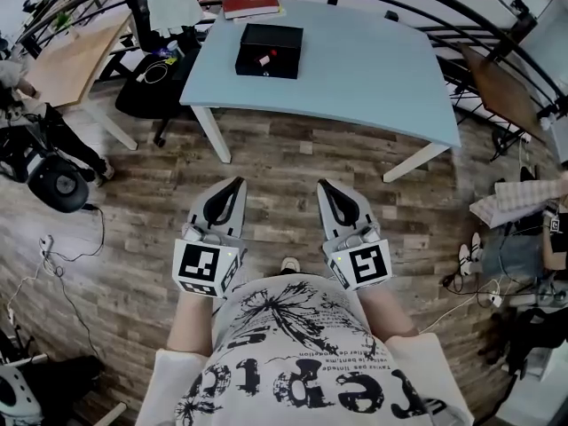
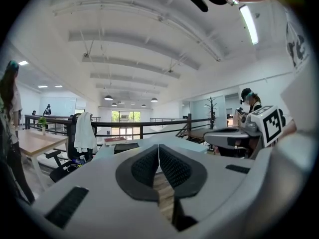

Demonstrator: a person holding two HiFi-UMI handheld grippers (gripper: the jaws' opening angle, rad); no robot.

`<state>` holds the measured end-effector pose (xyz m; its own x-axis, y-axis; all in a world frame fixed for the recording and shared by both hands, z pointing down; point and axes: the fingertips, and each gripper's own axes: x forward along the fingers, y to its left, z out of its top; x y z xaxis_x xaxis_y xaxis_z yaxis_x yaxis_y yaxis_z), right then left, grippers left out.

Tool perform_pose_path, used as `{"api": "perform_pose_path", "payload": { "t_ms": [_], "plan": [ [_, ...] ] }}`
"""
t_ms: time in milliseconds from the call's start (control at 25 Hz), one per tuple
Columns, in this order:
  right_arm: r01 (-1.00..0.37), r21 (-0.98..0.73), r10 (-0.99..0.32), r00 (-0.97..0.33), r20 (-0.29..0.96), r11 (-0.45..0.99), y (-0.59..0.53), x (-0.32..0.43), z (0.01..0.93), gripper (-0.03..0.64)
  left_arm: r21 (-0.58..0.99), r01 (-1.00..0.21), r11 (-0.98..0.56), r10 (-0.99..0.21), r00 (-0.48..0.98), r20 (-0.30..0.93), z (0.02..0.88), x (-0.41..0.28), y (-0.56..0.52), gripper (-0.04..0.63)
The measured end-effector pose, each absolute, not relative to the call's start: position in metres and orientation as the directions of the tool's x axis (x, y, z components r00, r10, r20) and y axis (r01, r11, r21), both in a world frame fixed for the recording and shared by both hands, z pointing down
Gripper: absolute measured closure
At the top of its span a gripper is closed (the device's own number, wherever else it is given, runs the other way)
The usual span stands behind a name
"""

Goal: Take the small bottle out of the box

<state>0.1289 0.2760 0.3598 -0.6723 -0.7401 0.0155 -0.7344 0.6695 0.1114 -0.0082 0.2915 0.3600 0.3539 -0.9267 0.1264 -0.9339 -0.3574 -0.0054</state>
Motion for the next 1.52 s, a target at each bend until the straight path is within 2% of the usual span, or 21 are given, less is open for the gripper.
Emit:
{"api": "perform_pose_path", "payload": {
  "t_ms": [440,720,960,1520],
  "plan": [
    [-0.715,0.097,-0.721,-0.693,0.035,0.692,0.217,0.155,0.373,0.606,-0.006,-0.941,-0.337,-0.934,0.333,0.129,0.367,0.018,0.235,0.574],
    [-0.732,0.105,-0.739,-0.671,0.061,0.673,0.164,0.147,0.38,0.606,-0.035,-0.947,-0.32,-0.942,0.314,0.119,0.358,-0.003,0.181,0.574],
    [-0.746,0.108,-0.753,-0.654,0.067,0.658,0.095,0.107,0.39,0.606,-0.021,-0.94,-0.34,-0.934,0.335,0.123,0.372,-0.044,0.106,0.574],
    [-0.845,0.117,-0.852,-0.512,0.11,0.522,-0.115,-0.009,0.394,0.606,-0.009,-0.849,-0.529,-0.836,0.519,0.18,0.38,-0.151,-0.122,0.574]
  ]
}}
